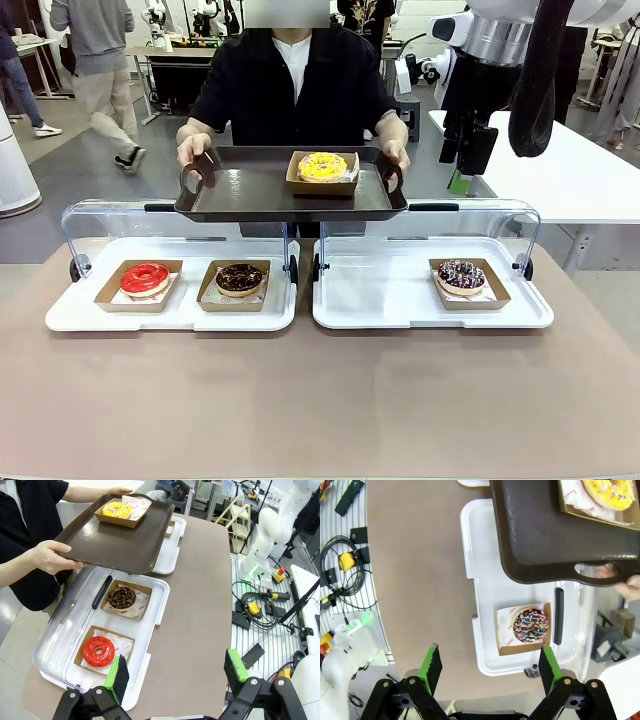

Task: Provide the desired donut to the person.
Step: Place the picked Paper togo box onto the Handle tray extended by the person, then pick up and lift the Paper togo box containing the Donut pointed at by the person.

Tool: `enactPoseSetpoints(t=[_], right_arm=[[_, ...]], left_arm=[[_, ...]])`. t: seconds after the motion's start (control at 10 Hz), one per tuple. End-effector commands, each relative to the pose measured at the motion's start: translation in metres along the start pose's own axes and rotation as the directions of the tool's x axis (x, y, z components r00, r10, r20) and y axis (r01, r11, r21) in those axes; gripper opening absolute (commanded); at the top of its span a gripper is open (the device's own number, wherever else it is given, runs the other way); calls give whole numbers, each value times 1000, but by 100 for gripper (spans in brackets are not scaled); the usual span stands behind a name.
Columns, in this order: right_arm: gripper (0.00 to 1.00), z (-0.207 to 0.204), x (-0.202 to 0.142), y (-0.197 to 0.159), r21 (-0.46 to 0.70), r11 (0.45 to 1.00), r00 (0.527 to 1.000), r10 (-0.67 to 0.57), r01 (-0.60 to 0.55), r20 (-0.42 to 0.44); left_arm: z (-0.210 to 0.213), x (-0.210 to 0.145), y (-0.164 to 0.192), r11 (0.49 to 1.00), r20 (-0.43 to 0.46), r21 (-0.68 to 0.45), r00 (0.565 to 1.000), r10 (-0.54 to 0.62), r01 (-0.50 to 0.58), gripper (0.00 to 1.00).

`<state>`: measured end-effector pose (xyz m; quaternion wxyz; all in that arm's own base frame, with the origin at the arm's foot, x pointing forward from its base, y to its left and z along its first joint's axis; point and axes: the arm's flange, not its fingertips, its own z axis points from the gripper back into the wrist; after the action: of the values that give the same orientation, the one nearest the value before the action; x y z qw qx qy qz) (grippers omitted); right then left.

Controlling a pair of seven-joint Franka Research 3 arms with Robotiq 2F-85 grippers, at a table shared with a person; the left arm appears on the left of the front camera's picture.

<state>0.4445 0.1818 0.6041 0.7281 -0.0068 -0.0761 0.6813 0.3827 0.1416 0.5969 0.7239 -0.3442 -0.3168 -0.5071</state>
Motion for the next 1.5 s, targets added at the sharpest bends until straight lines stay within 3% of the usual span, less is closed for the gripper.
enactPoseSetpoints(t=[0.0,1.2,1.4], right_arm=[[100,0,-1,2,13,1000,1000,0,0,-3],[100,0,1,1,9,1000,1000,3,-3,-2],[100,30,-45,-35,5,996,983,-89,89,158]], left_arm=[[1,1,-1,1000,8,-1,1000,-6,6,100],[1,1,-1,1000,8,-1,1000,-6,6,100],[1,1,-1,1000,8,-1,1000,-6,6,100]])
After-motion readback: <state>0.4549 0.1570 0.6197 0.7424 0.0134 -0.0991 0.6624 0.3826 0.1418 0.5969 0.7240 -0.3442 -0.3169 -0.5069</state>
